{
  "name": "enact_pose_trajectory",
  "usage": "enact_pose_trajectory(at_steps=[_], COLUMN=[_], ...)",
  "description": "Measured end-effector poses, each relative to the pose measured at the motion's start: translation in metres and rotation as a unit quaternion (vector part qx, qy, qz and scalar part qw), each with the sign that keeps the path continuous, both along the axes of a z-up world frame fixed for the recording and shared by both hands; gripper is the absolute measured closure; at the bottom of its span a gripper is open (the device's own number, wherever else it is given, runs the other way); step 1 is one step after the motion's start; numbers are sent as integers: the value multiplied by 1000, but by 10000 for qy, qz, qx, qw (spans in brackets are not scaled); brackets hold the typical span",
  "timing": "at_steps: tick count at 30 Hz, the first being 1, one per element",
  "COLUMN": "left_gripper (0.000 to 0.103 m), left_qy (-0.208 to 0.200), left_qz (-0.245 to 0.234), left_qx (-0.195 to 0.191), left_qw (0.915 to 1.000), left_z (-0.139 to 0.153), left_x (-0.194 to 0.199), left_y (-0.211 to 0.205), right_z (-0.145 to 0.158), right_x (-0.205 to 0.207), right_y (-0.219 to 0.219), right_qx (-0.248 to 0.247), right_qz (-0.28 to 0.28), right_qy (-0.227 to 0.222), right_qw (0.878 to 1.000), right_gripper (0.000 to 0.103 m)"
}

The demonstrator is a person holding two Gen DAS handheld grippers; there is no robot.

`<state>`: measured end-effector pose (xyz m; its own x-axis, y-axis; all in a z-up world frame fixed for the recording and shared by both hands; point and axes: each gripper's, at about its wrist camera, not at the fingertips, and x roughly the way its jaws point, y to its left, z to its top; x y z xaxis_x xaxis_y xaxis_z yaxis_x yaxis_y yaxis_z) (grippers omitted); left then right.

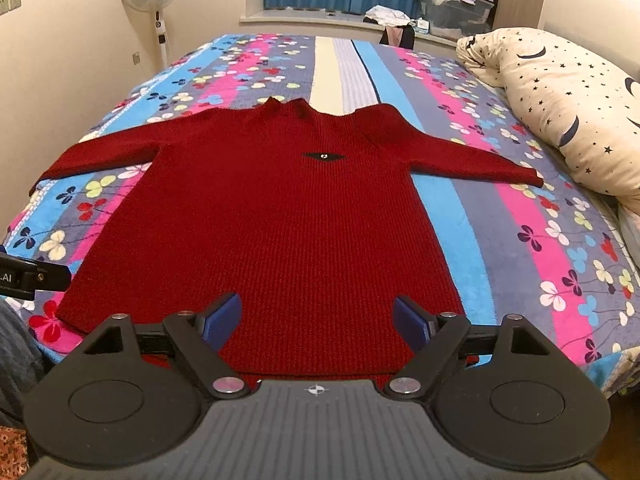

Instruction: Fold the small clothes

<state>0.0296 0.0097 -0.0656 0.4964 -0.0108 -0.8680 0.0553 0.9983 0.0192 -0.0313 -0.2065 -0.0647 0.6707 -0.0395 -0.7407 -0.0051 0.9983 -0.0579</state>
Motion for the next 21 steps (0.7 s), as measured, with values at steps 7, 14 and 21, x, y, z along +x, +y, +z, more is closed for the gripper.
enact_pose_trajectory(at_steps=[7,14,21], left_gripper=[0,0,0], left_qy=[169,-273,-760], left_qz=[223,1444,2509], left_qx=[-239,-557,-487], left_qw=[9993,9876,9638], left_z=[-13,-18,-53], left_x=[45,129,231], left_y=[19,96,204], right_z=[-12,-29,-51], right_x=[26,60,90], right_y=[-4,-10,-14], right_qx=[35,-19,-171], right_qz=[-123,-323,-467], right_qy=[145,352,646], right_qw=[9998,9989,9967], right_gripper=[19,19,19])
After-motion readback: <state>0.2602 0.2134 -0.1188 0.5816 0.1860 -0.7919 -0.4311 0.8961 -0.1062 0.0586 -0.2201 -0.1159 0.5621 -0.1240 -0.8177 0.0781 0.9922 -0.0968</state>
